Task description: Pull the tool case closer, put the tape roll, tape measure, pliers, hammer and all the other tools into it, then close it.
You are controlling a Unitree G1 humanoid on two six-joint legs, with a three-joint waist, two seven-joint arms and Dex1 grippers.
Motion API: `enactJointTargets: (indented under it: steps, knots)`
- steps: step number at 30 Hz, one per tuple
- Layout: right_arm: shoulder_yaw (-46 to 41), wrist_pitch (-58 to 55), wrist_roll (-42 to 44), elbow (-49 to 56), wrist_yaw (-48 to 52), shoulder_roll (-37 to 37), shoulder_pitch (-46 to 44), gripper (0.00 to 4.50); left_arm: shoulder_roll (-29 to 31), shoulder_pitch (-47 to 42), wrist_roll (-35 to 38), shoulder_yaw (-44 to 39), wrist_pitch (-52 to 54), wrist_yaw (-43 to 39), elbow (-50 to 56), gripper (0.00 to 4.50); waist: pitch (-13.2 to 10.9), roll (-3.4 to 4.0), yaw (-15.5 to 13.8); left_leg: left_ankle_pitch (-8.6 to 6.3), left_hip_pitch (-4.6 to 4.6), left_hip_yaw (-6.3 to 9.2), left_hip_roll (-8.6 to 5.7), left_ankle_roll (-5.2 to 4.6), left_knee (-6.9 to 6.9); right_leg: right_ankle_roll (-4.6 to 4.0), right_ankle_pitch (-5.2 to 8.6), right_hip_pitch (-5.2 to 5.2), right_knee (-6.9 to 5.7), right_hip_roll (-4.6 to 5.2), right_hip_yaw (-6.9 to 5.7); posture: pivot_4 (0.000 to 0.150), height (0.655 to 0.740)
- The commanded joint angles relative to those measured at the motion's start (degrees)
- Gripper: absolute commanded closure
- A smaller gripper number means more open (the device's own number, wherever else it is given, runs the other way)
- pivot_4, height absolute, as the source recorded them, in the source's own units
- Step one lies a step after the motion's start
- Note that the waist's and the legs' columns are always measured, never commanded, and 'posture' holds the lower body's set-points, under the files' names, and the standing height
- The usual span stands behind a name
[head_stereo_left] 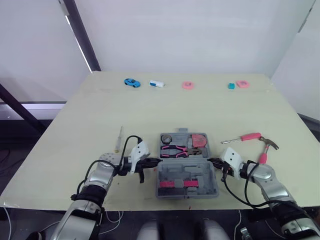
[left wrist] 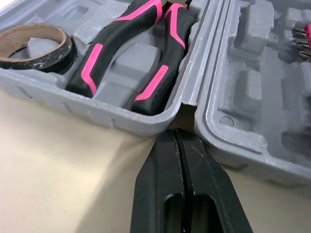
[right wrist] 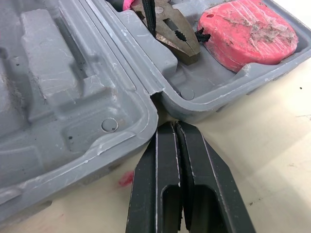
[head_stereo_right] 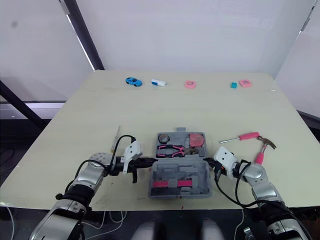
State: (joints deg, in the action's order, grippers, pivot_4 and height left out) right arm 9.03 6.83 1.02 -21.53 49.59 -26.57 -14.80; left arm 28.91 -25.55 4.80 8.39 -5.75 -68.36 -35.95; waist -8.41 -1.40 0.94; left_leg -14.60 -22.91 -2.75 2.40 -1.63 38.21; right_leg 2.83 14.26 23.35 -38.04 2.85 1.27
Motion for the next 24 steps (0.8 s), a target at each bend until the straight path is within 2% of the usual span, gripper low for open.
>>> enactJointTargets:
  steps: [1, 7, 13, 19, 24]
  knots:
    - [-1.9, 0.9, 1.6, 2.1, -0.1, -0.9, 0.6, 4.42, 1.4, 1.4, 0.4, -1.0, -0.2, 0.1, 1.1, 4.5, 0.0, 0.0, 0.0, 0.0, 0.0, 0.0, 0.0, 0.0, 0.0, 0.0, 0.0, 0.0, 0.0, 0.0, 0.0, 0.15, 0.74]
    - [-3.8, 0.7, 3.5, 3.8, -0.3, -2.1, 2.5, 4.42, 2.6, 3.7, 2.0, -2.7, 0.1, 0.9, 3.2, 4.5, 0.0, 0.0, 0.0, 0.0, 0.0, 0.02, 0.01, 0.0, -0.01, 0.0, 0.0, 0.0, 0.0, 0.01, 0.01, 0.15, 0.74]
    - [-11.6, -1.5, 12.1, 10.2, -0.4, -2.9, 8.5, 4.42, 3.6, 10.4, 11.3, -11.6, 2.9, 2.8, 12.8, 4.5, 0.0, 0.02, -0.1, 0.0, -0.01, 0.16, 0.1, 0.0, -0.04, -0.01, 0.0, 0.04, 0.01, 0.03, 0.05, 0.15, 0.74]
    - [-20.0, -1.4, 18.4, 13.5, 0.9, -5.7, 16.1, 4.42, 4.8, 18.2, 17.7, -20.8, 7.3, 7.8, 22.0, 4.5, 0.0, 0.03, -0.3, -0.01, -0.01, 0.11, 0.24, 0.0, -0.02, -0.06, 0.04, 0.02, 0.05, 0.19, 0.05, 0.15, 0.74]
    - [-29.7, 0.5, 23.1, 16.0, 0.9, -7.1, 25.9, 4.42, 6.0, 24.9, 17.7, -29.4, 7.0, 16.9, 23.1, 4.5, 0.0, 0.04, -0.3, -0.01, 0.03, 0.09, 0.25, 0.0, -0.14, -0.07, 0.05, 0.04, 0.1, 0.18, 0.06, 0.15, 0.74]
